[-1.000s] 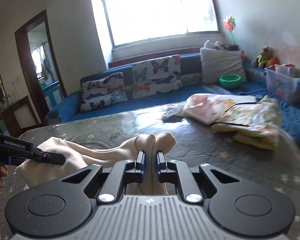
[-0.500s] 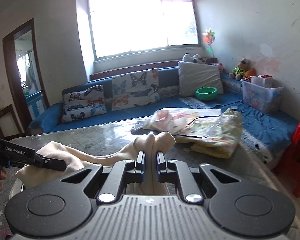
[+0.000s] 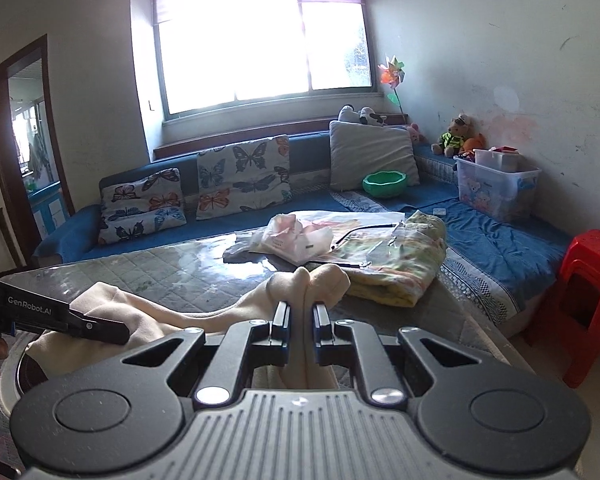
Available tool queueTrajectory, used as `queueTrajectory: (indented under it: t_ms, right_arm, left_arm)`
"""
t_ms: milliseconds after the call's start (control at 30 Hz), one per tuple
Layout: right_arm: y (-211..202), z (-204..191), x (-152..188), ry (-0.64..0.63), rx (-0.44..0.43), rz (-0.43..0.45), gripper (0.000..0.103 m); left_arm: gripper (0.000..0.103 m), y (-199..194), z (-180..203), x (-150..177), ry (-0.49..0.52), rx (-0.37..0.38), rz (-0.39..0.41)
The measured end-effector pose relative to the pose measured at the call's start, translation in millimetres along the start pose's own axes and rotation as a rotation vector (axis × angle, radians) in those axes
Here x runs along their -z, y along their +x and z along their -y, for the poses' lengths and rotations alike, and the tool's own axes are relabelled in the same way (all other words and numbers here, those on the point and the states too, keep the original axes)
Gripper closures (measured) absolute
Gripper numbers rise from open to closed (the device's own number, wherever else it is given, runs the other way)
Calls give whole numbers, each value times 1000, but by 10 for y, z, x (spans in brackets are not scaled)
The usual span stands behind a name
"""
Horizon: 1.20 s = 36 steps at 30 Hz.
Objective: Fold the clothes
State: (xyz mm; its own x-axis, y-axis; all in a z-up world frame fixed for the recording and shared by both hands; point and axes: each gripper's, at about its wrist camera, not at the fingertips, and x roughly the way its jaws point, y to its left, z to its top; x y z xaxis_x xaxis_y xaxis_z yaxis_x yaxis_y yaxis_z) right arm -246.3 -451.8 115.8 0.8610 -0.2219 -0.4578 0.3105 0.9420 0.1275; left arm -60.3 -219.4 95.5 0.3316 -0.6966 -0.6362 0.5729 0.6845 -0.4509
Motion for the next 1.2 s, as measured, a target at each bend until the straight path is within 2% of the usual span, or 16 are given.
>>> queueTrajectory:
  t_ms: [733, 967, 1100, 1200]
  right_arm:
    - [333, 217, 446, 56, 61, -124, 93]
    - [441, 299, 544, 76, 81, -163, 92]
    - [510, 322, 578, 72, 97, -185, 92]
    - [525, 351, 572, 72, 118, -187, 91]
  left_arm:
    - [85, 413, -109, 211, 12, -40, -109]
    - [75, 461, -172, 251, 22, -78, -128]
    - [62, 464, -249, 261, 29, -121, -132]
    - [61, 450, -322, 235, 24, -140, -129]
